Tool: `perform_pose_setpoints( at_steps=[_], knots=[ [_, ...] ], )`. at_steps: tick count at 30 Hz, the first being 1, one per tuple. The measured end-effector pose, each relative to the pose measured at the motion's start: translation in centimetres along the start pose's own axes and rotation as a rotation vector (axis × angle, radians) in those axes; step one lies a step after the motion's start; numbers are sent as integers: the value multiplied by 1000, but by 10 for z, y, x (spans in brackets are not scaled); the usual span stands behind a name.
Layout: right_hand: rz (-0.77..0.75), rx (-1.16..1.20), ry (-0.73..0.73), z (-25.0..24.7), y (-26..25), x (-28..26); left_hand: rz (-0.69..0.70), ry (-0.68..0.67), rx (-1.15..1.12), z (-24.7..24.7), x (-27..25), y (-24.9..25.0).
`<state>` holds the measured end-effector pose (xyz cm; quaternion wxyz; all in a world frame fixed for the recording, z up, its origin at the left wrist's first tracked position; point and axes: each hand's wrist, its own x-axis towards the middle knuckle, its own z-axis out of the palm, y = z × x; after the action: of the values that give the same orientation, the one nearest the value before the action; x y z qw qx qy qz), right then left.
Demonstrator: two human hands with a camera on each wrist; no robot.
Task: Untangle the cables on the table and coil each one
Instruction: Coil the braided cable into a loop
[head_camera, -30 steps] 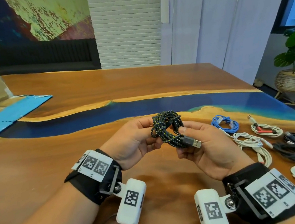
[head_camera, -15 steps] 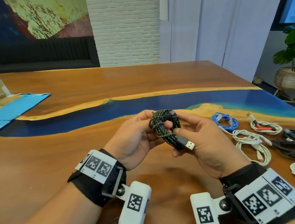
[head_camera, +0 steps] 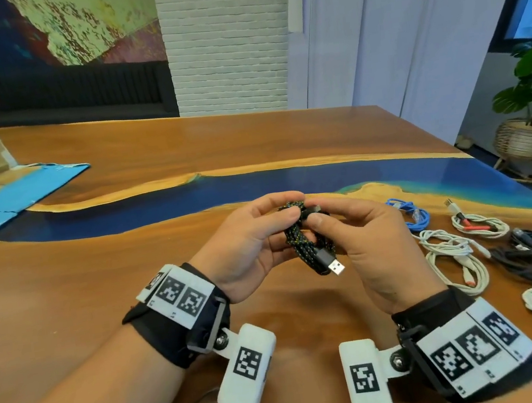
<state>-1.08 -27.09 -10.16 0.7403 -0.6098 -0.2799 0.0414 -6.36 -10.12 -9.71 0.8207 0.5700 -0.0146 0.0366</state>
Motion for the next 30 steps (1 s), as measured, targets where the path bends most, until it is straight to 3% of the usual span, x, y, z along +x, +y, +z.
perform_pose_setpoints(
  at_steps=[8,13,16,20,24,30],
  knots=[
    [-15,-29,204,0,6,8,-49,-94,56,13,-1,0],
    [108,164,277,1,4,11,5,-52,196,20,2,-3],
    [230,205,231,2,6,9,16,23,296,18,3,-11],
    [354,136,108,2,3,2,-20,48,216,9,3,-10],
    [309,22,38,4,3,0,-36,55,150,2,5,-4],
    [198,-121,54,5,0,2,-24,0,196,1,3,-3]
  ],
)
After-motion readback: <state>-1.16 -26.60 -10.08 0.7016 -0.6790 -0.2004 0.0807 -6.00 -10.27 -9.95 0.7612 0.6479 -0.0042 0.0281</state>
